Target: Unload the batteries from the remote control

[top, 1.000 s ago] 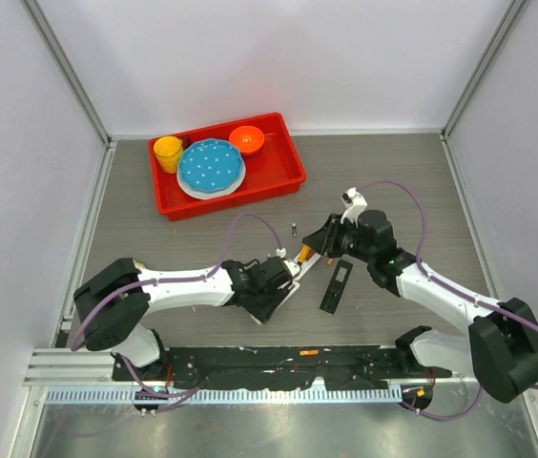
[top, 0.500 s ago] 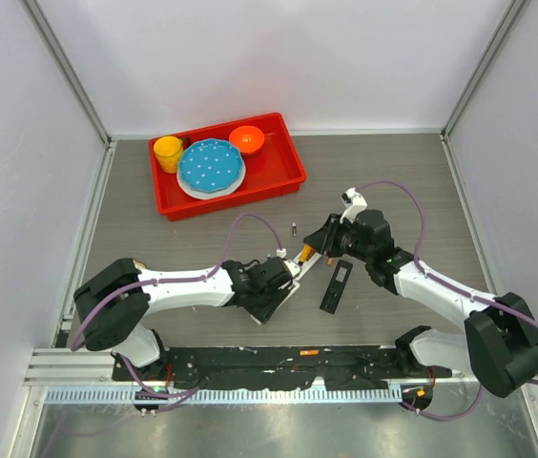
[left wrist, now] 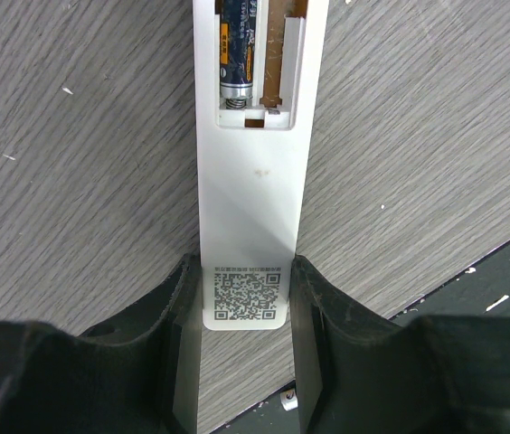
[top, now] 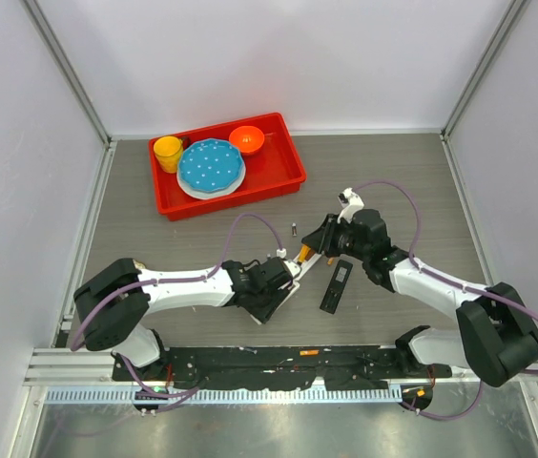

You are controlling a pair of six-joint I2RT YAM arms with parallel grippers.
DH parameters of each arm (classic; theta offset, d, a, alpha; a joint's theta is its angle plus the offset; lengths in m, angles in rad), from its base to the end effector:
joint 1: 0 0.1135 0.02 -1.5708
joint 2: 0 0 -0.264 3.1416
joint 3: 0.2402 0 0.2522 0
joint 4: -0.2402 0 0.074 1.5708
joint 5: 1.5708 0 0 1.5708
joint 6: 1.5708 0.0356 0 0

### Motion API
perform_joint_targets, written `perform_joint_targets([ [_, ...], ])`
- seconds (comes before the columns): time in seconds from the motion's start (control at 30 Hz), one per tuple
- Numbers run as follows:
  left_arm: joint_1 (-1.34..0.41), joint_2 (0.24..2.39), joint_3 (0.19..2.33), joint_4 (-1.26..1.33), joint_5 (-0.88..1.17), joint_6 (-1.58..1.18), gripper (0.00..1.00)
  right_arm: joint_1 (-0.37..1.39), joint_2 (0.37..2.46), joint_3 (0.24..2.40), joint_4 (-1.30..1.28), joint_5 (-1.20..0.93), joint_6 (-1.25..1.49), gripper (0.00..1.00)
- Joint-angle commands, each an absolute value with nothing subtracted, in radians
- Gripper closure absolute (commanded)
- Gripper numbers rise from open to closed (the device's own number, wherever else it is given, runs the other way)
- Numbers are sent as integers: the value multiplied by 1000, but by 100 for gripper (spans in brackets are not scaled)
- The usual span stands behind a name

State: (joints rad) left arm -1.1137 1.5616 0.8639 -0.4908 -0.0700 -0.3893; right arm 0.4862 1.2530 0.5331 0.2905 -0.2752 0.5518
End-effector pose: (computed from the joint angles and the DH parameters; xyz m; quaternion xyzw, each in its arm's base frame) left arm 0.1279 -0.2544 0.1645 0.3415 0.9199 -0.1045 0.1622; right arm 0.2251 0.1299 0.2028 -0.0467 0.8356 0.3657 0.4074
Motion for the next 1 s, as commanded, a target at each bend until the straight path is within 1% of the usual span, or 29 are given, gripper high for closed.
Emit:
perform_joint_targets([
  [0.0,-1129,1597,861,-442,-61,-388,100,488,1267,566,333,-293,543,99],
  [0.97,-1129,1608,854,-431,-57,-394,100,492,1215,506,314,-296,497,99],
])
